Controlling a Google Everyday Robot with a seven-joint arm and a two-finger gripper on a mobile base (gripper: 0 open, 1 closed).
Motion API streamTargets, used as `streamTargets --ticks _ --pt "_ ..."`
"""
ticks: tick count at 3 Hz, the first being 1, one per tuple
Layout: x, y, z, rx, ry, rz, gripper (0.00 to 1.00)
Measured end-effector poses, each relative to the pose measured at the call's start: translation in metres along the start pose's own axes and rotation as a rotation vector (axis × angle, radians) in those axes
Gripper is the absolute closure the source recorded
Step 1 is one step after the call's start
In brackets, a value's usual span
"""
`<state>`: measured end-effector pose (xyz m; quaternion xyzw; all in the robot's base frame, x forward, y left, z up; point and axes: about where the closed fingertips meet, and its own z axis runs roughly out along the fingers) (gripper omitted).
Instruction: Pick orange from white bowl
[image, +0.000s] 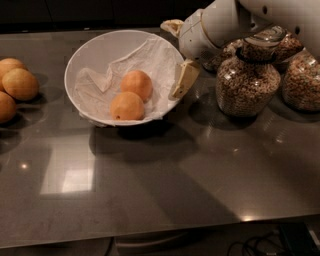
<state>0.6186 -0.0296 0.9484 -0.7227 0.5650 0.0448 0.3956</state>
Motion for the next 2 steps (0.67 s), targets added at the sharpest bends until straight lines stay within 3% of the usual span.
streamTargets --ticks 2 --pt "-0.0034 -0.0079 0.0025 0.008 0.017 -0.036 0.00"
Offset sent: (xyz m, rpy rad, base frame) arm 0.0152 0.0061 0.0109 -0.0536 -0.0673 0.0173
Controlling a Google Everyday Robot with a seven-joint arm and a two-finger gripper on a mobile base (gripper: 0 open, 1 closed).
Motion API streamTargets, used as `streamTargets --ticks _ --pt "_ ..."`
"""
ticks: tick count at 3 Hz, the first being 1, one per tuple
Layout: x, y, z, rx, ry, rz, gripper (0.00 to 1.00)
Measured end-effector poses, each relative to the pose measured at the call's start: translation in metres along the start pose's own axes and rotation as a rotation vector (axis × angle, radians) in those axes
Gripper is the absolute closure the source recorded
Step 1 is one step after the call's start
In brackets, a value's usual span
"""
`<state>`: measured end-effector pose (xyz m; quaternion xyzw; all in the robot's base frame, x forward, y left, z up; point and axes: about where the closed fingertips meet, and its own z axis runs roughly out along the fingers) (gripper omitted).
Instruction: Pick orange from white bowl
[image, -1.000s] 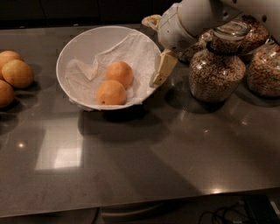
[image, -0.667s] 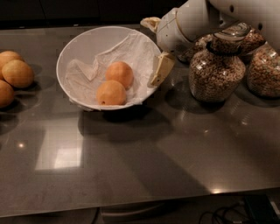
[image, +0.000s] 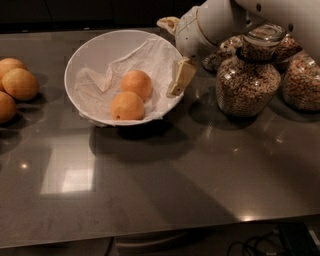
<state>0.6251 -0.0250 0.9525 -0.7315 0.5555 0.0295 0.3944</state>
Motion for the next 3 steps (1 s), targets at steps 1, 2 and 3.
streamTargets --ticks 1,2,3 --pt "-0.008 -0.020 -0.001 0.017 0.037 -0.086 0.03" --pt "-0.011 -0.038 -0.001 0.036 0.070 -0.165 0.22" --pt "-0.008 -0.052 -0.003 0.043 0.108 -0.236 0.37"
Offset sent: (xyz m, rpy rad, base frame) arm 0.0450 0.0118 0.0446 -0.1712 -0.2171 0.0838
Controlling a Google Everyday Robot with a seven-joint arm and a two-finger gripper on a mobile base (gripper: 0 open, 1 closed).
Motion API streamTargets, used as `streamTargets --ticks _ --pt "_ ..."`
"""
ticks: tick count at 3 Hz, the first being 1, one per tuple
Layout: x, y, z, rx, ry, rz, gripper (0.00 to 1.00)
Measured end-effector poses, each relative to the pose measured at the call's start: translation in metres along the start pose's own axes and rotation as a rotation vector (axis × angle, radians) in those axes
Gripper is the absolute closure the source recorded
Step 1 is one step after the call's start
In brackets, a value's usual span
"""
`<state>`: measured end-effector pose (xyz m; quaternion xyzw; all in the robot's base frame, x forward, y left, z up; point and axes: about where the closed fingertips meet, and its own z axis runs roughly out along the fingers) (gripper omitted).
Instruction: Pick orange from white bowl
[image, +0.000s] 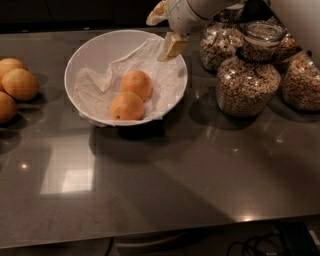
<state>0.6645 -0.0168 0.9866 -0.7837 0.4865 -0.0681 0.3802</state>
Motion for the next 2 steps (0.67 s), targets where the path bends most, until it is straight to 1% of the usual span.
streamTargets --ticks 1,2 --pt "-0.0002 -0.0004 0.0001 0.000 0.000 -0.002 0.33" --pt "-0.0007 -0.0003 0.0007 -0.001 -0.002 -0.003 0.31"
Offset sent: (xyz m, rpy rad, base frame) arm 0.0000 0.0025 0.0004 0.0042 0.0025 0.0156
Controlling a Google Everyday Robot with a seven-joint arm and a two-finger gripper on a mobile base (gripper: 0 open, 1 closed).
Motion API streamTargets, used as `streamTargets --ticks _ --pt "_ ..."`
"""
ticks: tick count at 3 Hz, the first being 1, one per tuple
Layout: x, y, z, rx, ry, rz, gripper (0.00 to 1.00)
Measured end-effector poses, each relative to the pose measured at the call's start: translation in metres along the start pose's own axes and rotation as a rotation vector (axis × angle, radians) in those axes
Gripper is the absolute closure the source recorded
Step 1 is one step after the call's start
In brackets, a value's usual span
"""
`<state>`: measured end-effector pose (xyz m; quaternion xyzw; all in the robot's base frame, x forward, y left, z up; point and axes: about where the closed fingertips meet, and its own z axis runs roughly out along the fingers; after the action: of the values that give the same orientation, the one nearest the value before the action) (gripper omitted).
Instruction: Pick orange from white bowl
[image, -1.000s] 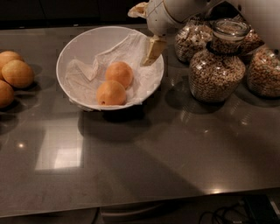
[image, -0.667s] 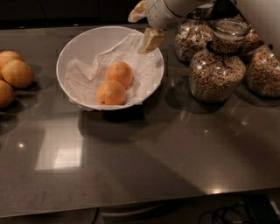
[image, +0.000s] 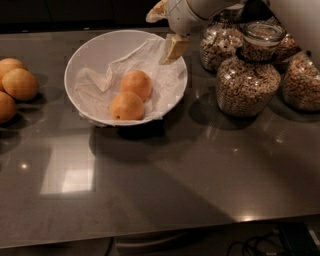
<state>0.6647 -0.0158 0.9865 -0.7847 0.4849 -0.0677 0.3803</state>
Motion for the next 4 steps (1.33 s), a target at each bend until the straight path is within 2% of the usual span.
streamTargets --ticks 1,2,3,4 --pt "-0.014 0.001 0.008 -0.021 -0.049 -0.052 0.48" --pt "-0.032 0.002 0.013 -0.042 -0.111 -0.131 0.46" --pt "-0.058 0.010 0.019 -0.065 -0.198 -0.178 0.43" --pt "-0.075 0.020 0.021 -0.094 -0.252 -0.201 0.40"
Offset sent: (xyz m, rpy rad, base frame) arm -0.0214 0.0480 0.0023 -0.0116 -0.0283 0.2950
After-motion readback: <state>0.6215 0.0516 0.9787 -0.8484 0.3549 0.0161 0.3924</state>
